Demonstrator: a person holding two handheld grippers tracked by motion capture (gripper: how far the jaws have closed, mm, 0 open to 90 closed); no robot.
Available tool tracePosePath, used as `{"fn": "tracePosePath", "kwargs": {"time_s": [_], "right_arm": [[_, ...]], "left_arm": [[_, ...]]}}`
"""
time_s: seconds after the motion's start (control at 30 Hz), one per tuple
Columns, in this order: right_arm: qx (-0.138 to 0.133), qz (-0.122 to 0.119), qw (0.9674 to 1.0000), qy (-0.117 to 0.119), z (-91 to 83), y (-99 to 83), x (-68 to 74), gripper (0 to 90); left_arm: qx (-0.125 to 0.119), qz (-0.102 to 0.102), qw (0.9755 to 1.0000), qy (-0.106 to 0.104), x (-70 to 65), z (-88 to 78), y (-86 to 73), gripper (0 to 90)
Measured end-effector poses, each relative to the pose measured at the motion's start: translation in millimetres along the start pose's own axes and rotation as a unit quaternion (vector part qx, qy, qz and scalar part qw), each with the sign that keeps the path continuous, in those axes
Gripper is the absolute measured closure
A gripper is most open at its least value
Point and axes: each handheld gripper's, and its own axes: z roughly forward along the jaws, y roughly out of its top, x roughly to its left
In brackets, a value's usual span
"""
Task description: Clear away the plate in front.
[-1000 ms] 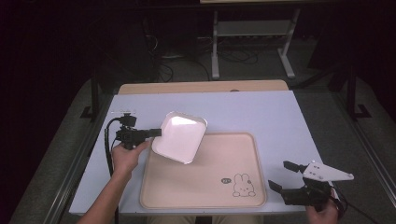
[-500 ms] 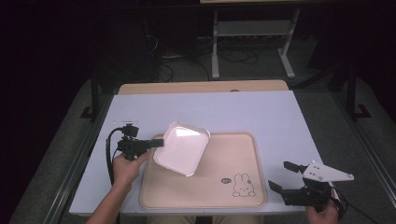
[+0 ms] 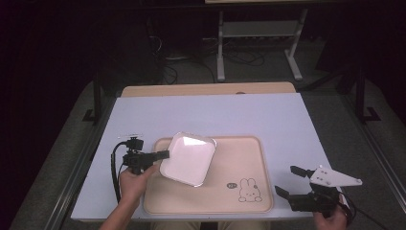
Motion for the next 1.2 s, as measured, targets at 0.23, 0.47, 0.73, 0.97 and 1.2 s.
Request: {"fn": "tracePosePath", "kwargs": {"time_s": [0.23, 0.47, 0.73, 0.97, 1.2], "right_arm": [[0.0, 0.0, 1.0, -0.001, 0.0, 0.1, 0.2, 13.3], [0.001, 0.0, 1.0, -0.001, 0.1, 0.1, 0.2, 13.3], [0.002, 0.001, 1.0, -0.004, 0.3, -0.1, 0.2, 13.3], [0.002, 0.001, 1.0, -0.005, 0.1, -0.1, 0.2, 13.3], [0.002, 0.001, 1.0, -0.005, 0.0, -0.1, 0.2, 13.3]], "left_arm": [[0.012, -0.005, 0.9998, 0.017, -4.8, 8.2, -10.2, 88.8], [0.016, -0.005, 0.9997, 0.021, -10.6, 13.7, -17.1, 88.8], [0.014, -0.012, 0.9994, 0.029, -14.9, 16.6, -23.1, 88.8], [0.021, -0.02, 0.9986, 0.045, -15.9, 23.7, -28.3, 88.9], [0.021, -0.018, 0.9966, 0.078, -19.6, 30.1, -29.6, 88.8]]}}
